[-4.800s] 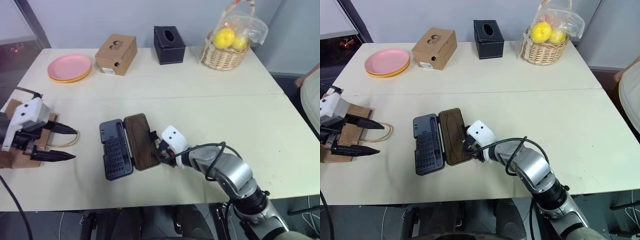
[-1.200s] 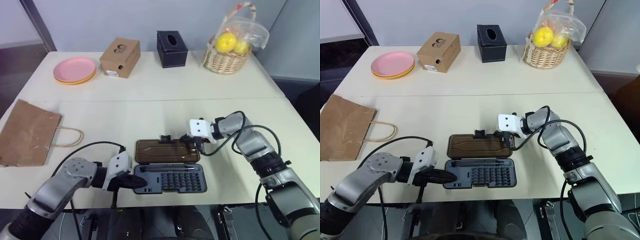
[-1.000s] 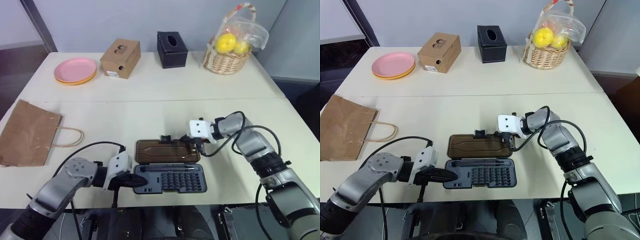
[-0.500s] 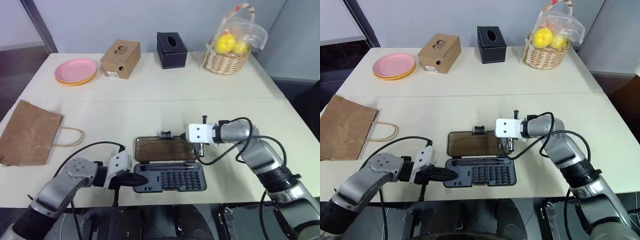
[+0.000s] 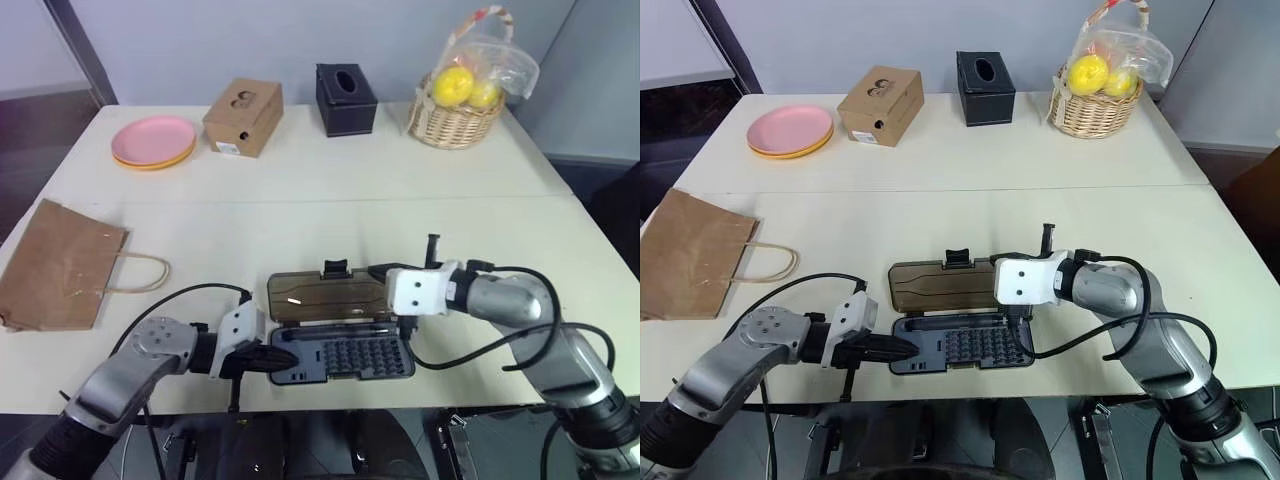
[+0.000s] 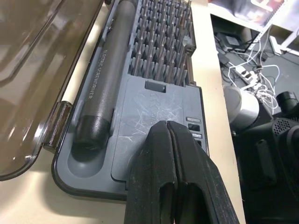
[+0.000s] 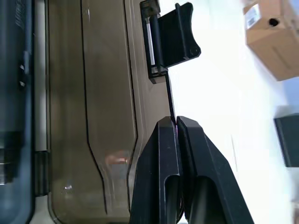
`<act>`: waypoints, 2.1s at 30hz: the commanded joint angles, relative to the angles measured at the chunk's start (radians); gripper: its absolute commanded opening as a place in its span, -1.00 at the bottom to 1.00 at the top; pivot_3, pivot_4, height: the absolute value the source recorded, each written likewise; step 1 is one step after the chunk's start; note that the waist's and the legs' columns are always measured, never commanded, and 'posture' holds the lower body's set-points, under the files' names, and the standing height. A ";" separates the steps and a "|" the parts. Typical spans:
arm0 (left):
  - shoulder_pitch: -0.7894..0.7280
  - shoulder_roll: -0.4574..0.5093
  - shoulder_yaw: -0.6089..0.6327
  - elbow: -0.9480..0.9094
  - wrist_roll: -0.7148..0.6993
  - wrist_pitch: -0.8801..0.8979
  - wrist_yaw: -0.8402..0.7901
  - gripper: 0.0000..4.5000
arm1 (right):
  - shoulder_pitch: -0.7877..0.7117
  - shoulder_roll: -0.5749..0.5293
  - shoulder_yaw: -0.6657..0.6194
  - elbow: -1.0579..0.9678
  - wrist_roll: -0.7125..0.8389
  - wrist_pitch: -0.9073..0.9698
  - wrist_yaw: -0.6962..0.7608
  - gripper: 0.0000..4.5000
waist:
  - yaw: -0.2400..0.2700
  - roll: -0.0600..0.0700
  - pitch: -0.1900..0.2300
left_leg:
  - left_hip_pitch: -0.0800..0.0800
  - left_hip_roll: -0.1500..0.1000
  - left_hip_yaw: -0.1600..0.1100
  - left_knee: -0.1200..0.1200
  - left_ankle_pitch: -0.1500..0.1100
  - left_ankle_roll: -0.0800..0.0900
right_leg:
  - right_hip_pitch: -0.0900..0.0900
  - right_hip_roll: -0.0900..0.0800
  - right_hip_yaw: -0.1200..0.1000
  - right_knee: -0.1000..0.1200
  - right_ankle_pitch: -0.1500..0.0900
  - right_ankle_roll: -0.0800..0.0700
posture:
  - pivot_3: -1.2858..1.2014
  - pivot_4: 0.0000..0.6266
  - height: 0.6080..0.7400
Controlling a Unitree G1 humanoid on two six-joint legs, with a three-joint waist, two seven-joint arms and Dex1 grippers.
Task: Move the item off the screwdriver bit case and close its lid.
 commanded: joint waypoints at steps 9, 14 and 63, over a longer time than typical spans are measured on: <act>-0.053 0.077 0.237 -0.171 -0.329 0.258 -0.018 -1.00 | 0.013 -0.023 -0.048 -0.005 -0.045 -0.071 -0.084 -0.99 | -0.002 -0.003 0.007 | -0.004 0.001 0.000 -0.001 0.000 0.000 | -0.003 0.000 -0.001 -0.002 0.000 0.000 | 0.03 -0.52 1.00; -0.228 0.066 0.403 -0.085 -0.616 0.445 0.062 -1.00 | 0.021 -0.031 -0.049 -0.003 -0.045 -0.086 -0.089 -0.99 | 0.000 -0.003 0.008 | -0.017 0.000 -0.001 0.001 0.000 0.000 | -0.015 0.001 -0.001 0.000 0.001 0.001 | 0.03 -0.52 1.00; -0.556 -0.204 -0.056 0.323 -0.039 0.084 -0.372 -1.00 | 0.530 -0.063 -0.895 -0.473 0.921 0.630 0.348 -0.78 | 0.015 -0.004 0.007 | -0.016 -0.004 -0.003 0.003 0.000 0.001 | -0.013 0.003 -0.002 0.005 0.003 0.005 | 0.03 -0.52 1.00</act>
